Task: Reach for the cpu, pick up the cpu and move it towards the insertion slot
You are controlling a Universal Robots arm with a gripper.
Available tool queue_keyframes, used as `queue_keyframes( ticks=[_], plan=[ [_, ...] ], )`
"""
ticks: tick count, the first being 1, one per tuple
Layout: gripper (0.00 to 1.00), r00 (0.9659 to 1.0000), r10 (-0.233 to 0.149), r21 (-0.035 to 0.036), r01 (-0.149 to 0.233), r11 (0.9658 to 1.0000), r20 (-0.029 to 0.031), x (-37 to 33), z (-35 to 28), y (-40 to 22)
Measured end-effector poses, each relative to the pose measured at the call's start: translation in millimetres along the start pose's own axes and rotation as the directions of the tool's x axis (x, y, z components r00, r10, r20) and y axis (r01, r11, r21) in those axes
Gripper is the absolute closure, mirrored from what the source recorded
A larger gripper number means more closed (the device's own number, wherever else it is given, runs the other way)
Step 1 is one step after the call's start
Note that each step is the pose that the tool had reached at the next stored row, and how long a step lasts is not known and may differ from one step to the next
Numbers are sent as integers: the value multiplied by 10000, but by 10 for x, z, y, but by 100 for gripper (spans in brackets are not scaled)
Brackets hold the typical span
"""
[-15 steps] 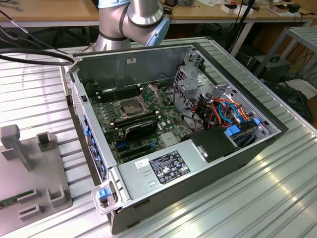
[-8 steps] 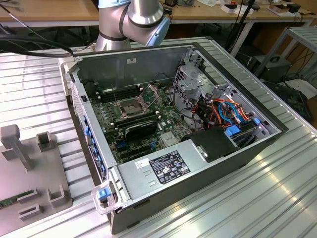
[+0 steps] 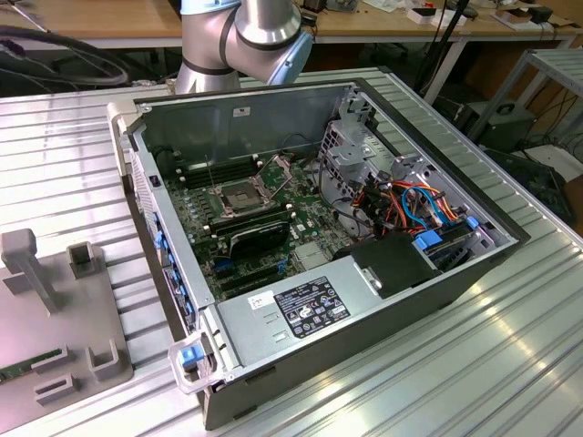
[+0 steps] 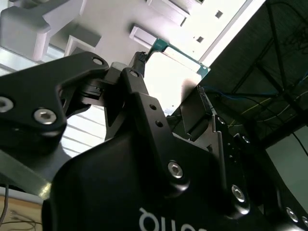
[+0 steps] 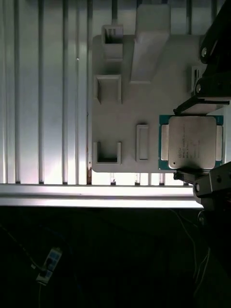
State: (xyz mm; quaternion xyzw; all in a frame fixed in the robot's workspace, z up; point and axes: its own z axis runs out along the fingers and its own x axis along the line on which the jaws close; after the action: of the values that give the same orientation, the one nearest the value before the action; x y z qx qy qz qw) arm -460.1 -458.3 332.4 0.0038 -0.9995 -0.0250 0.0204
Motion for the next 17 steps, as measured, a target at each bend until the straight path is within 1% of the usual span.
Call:
queue_keyframes(
  ticks=[4,9,17],
  plan=[
    [45,10000,-1,1,1,10000,8,4,-112,5],
    [45,10000,-1,0,1,10000,24,8,-203,10],
    [45,10000,-4,1,4,10000,70,15,-373,19]
  ],
)
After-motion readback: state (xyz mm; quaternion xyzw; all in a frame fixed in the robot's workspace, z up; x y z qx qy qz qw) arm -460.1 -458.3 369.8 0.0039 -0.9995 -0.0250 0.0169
